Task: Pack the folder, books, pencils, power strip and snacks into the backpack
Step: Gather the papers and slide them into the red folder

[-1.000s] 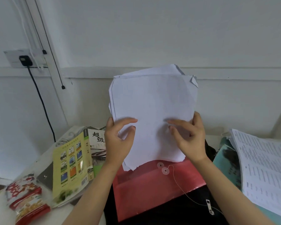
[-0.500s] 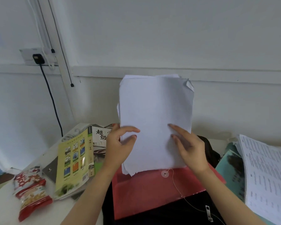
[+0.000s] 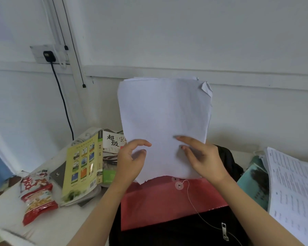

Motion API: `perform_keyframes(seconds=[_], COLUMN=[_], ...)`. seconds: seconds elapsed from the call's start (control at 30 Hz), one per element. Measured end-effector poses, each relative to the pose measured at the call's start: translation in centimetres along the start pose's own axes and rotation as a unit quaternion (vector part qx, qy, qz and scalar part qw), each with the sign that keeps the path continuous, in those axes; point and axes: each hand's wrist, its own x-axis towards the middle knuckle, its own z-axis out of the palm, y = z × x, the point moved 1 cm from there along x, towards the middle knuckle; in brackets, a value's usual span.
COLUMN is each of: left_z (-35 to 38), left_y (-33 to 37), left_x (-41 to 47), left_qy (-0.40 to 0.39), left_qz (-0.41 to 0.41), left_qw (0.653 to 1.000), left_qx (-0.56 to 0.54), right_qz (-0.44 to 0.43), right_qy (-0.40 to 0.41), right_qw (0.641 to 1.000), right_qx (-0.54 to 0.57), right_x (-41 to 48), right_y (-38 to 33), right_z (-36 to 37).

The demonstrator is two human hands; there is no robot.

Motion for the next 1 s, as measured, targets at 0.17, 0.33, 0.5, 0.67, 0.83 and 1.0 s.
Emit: perform_keyframes(seconds=[0.17,0.33,0.5,0.67,0.83,1.0], left_z=[0.4,0.9,0.2,-1.7,-3.5,-3.2], left_y=[0.0,-0.2,-1.8,-2.2,-2.8,-2.1], left_x=[-0.1,-0.1,-0.6,-1.8,-3.9,-5.1], left_qy=[0.035,0.000,-0.058,-0.179,-0.360,-0.334], left_qz=[0.027,0.018,-0.032,-0.079,-0.099,-0.056], left_qw=[0.999,1.000,0.997,0.976,0.904,0.910], left_qx=[0.005,0.010,0.031,0.093,0.211,0.238], right_qz=[-0.032,-0.030,0.060,0.205,0.333,0.430], right_qy=[0.043,0.055,0.051,0.083,0.179,0.269], right_qw=[0.998,0.997,0.996,0.973,0.916,0.841], right_qx=[-0.042,-0.053,-0.032,0.069,0.133,0.186], right_x=[-0.1,-0.5,-0.2,0.8,-0.6,-3.0], right_y=[0.4,0.6,0.5,-0.3,0.0,-1.3], right_z=[0.3,0.4,0.3,-1.6,-3.0,-3.9])
